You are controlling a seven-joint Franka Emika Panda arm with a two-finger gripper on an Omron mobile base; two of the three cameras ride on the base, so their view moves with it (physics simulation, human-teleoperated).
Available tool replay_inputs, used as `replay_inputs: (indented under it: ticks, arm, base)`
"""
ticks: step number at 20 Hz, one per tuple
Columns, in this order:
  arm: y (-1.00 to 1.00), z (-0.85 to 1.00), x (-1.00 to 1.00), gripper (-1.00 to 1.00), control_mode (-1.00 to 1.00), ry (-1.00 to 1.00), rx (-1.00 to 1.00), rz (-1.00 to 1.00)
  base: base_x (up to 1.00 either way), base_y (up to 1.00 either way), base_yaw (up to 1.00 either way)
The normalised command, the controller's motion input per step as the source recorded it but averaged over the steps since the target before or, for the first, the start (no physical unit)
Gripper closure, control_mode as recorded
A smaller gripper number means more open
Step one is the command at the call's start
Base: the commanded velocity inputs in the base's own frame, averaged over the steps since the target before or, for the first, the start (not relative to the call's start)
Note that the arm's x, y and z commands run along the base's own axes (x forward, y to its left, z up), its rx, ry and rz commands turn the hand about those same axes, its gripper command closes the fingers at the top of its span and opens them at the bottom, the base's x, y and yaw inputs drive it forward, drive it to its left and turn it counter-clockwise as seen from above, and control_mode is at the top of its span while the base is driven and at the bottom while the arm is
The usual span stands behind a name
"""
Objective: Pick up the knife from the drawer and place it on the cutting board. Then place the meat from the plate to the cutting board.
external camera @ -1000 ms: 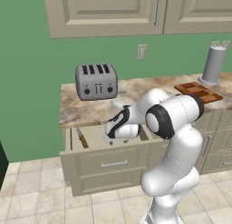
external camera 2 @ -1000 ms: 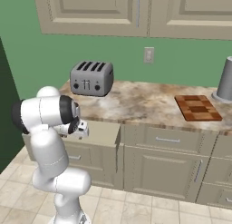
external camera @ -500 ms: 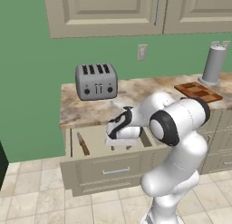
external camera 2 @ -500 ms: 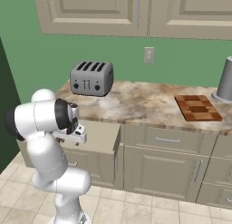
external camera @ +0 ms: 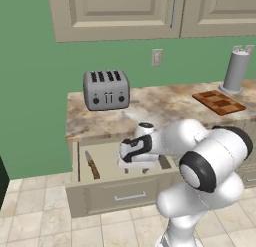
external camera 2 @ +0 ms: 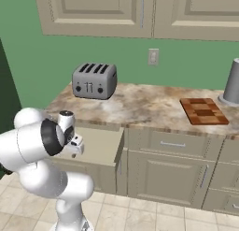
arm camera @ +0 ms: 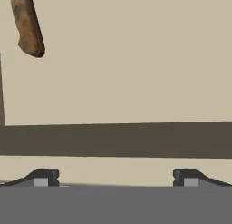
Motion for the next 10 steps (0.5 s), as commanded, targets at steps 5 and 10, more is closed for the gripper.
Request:
replay_inputs:
  ticks: [5,10]
  arm:
    - [0.0,0.01,-0.15,-1.0,-1.0,-0.04,0.0,0.0]
    - [0.06,0.43,0.14,-1.0,-1.0,0.16,0.0,0.07]
  base:
    - [0.0,0.0,0.0]
    - [0.0,0.0,0.0]
